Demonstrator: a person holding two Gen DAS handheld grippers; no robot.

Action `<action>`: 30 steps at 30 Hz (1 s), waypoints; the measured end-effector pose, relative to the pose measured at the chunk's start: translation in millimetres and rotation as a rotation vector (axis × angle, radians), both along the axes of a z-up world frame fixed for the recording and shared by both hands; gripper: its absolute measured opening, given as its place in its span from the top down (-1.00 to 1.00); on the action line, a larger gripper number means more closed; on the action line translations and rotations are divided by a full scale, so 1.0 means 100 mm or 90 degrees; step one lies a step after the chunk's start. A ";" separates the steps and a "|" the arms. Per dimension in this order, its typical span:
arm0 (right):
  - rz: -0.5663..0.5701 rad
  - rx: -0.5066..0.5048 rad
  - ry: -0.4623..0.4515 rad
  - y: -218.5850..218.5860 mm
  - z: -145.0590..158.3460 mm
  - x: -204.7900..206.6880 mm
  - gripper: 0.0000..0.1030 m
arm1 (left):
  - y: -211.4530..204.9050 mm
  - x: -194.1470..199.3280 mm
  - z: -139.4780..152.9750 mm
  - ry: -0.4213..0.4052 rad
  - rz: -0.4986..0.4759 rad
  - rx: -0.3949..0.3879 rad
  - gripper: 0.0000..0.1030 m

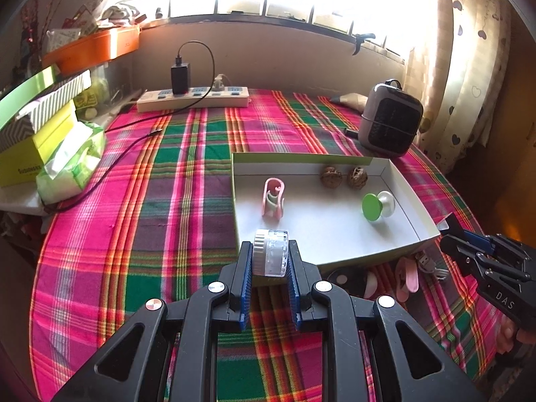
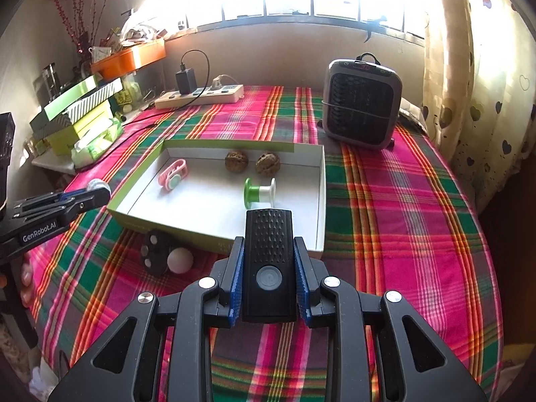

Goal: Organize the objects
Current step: 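Lift the jar and remote and carry both over the tray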

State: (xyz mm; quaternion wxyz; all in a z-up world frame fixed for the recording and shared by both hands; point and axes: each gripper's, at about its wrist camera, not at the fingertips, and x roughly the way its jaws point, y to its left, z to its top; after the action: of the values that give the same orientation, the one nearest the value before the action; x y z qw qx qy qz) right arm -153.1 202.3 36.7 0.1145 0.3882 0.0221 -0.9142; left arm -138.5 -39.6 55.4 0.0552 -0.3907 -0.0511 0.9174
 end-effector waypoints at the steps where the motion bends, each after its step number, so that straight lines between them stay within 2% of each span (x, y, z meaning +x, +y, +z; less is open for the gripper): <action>1: 0.001 -0.001 0.000 0.00 0.01 -0.02 0.45 | 0.01 -0.01 0.00 -0.001 -0.003 0.001 0.67; 19: 0.008 -0.009 -0.007 0.02 0.14 -0.57 0.45 | 0.20 -0.36 -0.02 -0.016 -0.036 0.000 0.67; 30: -0.004 -0.006 -0.037 0.03 0.01 -0.99 0.45 | 0.28 -0.60 -0.11 -0.034 -0.045 0.001 0.67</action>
State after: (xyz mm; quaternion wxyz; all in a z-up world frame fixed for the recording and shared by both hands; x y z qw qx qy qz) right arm -251.8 205.2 37.2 0.1138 0.4145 0.0134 -0.9028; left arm -198.1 -11.4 44.4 0.0869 -0.4165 -0.0396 0.9041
